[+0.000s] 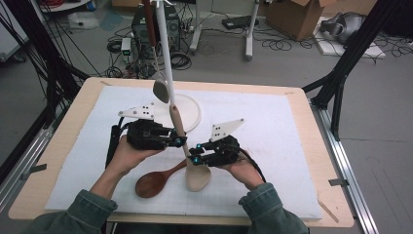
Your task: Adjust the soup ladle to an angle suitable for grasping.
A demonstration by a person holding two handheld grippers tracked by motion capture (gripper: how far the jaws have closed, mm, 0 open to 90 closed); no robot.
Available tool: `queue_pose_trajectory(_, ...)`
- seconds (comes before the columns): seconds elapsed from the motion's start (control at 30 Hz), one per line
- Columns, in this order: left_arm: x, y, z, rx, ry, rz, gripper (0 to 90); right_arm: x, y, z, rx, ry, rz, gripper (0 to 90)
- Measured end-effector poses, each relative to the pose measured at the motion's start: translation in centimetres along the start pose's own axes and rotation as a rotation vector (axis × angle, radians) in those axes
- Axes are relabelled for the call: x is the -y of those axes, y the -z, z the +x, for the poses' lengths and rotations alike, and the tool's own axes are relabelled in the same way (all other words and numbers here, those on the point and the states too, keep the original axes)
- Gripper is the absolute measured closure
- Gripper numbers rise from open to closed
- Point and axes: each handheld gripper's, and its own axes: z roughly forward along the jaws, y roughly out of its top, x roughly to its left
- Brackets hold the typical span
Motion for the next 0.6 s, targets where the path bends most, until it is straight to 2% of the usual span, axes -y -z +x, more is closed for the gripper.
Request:
queue_pose_trajectory(0.17, -0.3, -0.3, -0.2, 0.029, -0.007, 0.008, 75.3, 0.1, -0.9, 0.0, -0.037, 0.011, 0.014, 71.0)
queue_pose_trajectory(0.23, -0.3, -0.3, -0.3, 0.03, -0.009, 0.007, 75.3, 0.1, -1.1, 0.0, -0.05, 0.018, 0.017, 74.9)
queue_pose_trajectory(0.6, -0.3, -0.5, -0.2, 0.054, -0.006, 0.001, 75.4, -0.1, -1.6, 0.1, -0.075, 0.031, 0.006, 77.1)
